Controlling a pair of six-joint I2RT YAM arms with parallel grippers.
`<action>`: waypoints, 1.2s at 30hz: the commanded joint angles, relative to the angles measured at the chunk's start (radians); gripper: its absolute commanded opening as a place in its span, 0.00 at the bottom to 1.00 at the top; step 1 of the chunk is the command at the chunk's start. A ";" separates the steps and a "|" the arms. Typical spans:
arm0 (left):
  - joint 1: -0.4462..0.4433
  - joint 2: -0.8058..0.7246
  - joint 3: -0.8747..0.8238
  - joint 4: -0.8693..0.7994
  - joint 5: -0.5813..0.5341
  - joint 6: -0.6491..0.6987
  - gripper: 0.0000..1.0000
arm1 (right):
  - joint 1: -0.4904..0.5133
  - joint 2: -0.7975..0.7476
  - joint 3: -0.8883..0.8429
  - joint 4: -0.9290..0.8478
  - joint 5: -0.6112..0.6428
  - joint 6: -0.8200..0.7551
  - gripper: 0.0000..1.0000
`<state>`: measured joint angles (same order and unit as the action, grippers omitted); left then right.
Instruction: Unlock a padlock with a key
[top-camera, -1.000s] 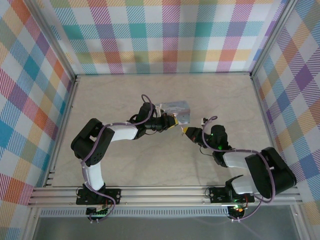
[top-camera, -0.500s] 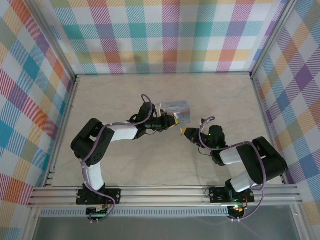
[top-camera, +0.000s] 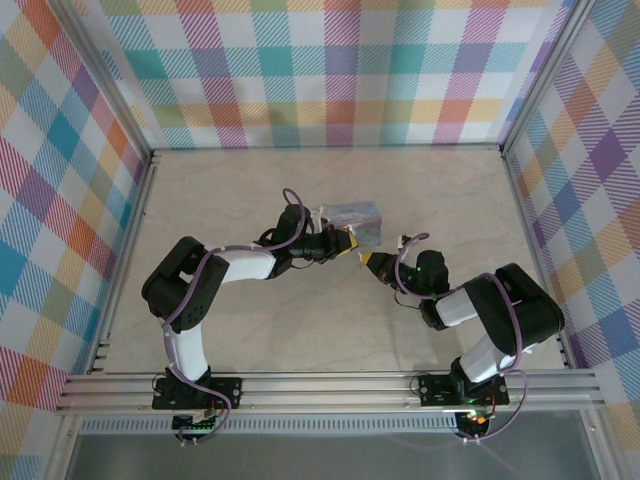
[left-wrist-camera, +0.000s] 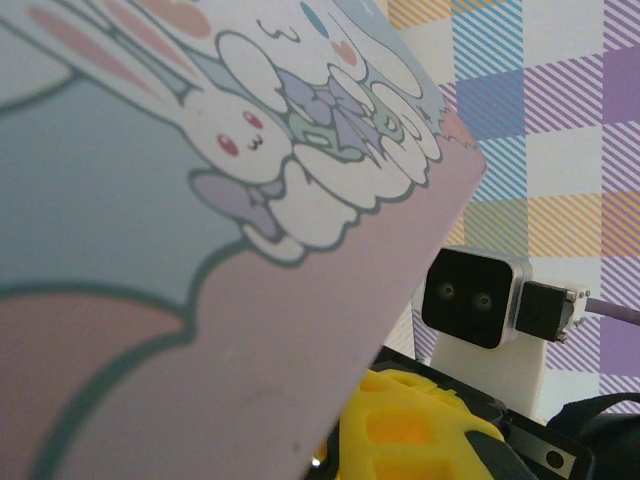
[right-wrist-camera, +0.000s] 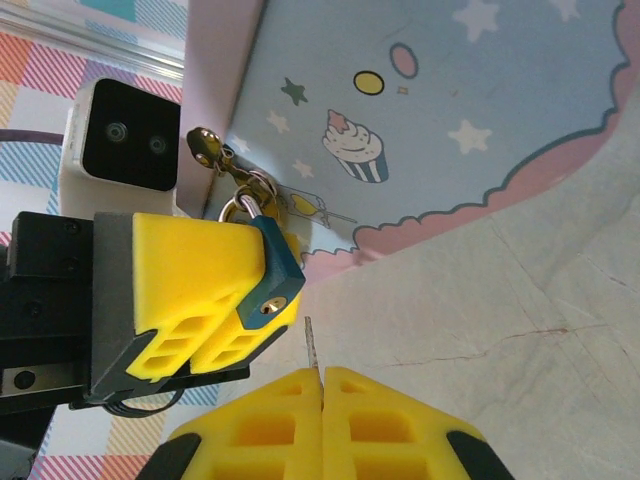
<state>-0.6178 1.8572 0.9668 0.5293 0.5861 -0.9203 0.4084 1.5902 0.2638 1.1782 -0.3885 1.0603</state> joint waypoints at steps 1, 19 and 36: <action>0.009 -0.012 0.008 0.071 0.029 -0.004 0.11 | 0.009 0.005 0.009 0.069 -0.023 0.003 0.00; 0.009 -0.016 0.001 0.084 0.027 -0.009 0.12 | 0.023 0.012 0.012 0.092 -0.021 0.001 0.00; 0.009 -0.012 -0.007 0.110 0.031 -0.026 0.11 | 0.030 0.063 0.014 0.158 -0.007 0.016 0.00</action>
<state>-0.6163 1.8572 0.9653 0.5598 0.5869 -0.9333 0.4316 1.6428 0.2638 1.2572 -0.3946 1.0660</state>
